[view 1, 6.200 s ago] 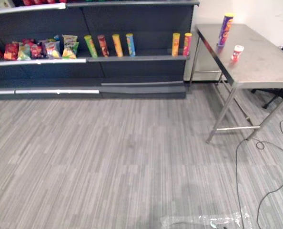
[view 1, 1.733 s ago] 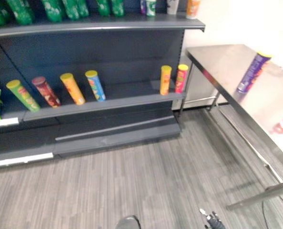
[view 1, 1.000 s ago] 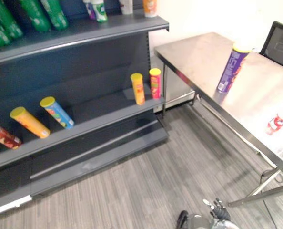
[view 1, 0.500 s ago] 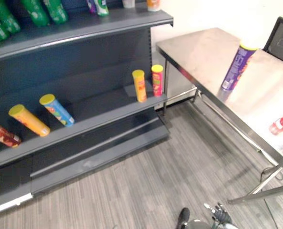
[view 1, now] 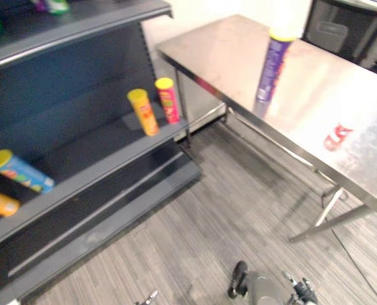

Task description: Put the gum and the chips on the shelf.

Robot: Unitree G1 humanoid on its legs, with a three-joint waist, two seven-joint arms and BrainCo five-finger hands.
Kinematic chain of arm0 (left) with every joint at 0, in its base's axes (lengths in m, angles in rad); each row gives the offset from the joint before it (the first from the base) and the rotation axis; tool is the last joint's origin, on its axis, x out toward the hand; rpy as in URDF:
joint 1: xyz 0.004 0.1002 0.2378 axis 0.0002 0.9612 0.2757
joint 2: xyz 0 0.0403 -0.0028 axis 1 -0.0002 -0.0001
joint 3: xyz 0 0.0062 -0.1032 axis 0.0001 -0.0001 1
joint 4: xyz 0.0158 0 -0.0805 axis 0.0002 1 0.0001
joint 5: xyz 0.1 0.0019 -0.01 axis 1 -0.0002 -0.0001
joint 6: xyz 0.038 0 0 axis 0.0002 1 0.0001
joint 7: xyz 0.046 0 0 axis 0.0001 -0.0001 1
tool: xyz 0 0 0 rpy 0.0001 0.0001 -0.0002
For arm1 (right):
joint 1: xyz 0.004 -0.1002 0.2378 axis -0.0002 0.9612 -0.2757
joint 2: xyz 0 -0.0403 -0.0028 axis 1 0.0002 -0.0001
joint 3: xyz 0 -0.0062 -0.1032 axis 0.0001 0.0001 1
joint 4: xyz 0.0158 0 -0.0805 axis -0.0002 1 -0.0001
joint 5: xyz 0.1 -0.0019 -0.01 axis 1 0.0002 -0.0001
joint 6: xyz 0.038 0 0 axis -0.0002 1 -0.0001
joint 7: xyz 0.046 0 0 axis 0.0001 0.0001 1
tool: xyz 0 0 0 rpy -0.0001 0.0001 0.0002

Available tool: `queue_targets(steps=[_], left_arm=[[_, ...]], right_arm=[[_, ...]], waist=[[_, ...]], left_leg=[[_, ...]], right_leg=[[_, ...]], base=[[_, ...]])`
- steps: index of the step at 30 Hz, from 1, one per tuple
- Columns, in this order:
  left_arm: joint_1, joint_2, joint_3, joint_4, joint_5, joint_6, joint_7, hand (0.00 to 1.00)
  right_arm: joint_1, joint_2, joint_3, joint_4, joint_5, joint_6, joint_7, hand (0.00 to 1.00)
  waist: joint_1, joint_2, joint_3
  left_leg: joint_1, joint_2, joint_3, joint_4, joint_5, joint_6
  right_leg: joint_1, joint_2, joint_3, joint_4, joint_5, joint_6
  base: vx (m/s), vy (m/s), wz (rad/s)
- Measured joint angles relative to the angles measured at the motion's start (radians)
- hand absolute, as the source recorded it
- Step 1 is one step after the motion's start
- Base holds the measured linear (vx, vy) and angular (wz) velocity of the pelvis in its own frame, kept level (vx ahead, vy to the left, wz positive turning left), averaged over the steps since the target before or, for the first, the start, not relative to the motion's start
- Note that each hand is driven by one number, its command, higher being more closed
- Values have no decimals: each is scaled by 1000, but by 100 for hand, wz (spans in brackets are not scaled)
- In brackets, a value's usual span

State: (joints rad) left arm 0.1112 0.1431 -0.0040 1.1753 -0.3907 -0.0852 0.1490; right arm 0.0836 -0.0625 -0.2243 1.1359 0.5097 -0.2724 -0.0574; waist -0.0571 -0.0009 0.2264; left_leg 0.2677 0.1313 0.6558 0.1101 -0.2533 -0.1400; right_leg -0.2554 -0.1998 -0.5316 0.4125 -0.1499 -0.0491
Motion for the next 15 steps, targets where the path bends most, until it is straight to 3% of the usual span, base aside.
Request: queue_targets(steps=[4,9,11,14,15], left_arm=[[-18,1,-2,0,-1,0,2,0],[-33,-16,40,-3,-1,0,3,0],[-45,-24,59,-16,-1,0,3,0],[-49,-36,86,-55,-1,-1,4,0],[-48,-50,96,-72,-1,-2,4,0]], right_arm=[[20,17,-45,18,-2,0,2,0],[14,16,-45,-8,-9,-29,21,0],[17,21,-48,-27,-7,-36,21,0],[18,23,-40,-43,0,-37,19,0],[21,27,-36,-65,1,-38,19,0]], waist=[[0,0,7],[0,11,11],[-2,9,13],[1,-1,10],[0,-1,9]], left_leg=[[7,17,21,14,-3,-3],[2,59,48,137,12,-22],[-5,67,49,188,32,-30],[-40,101,40,342,85,11],[-70,133,20,437,121,58]], right_leg=[[-27,-32,-48,108,-86,0],[-14,-21,-78,131,-112,-50],[-6,-22,-69,125,-115,-51],[18,-12,-44,94,-132,-32],[35,-1,-36,72,-133,-34]], base=[[125,-151,-14],[153,-136,-35],[86,-44,-21],[80,-75,-33],[127,-102,-46]])
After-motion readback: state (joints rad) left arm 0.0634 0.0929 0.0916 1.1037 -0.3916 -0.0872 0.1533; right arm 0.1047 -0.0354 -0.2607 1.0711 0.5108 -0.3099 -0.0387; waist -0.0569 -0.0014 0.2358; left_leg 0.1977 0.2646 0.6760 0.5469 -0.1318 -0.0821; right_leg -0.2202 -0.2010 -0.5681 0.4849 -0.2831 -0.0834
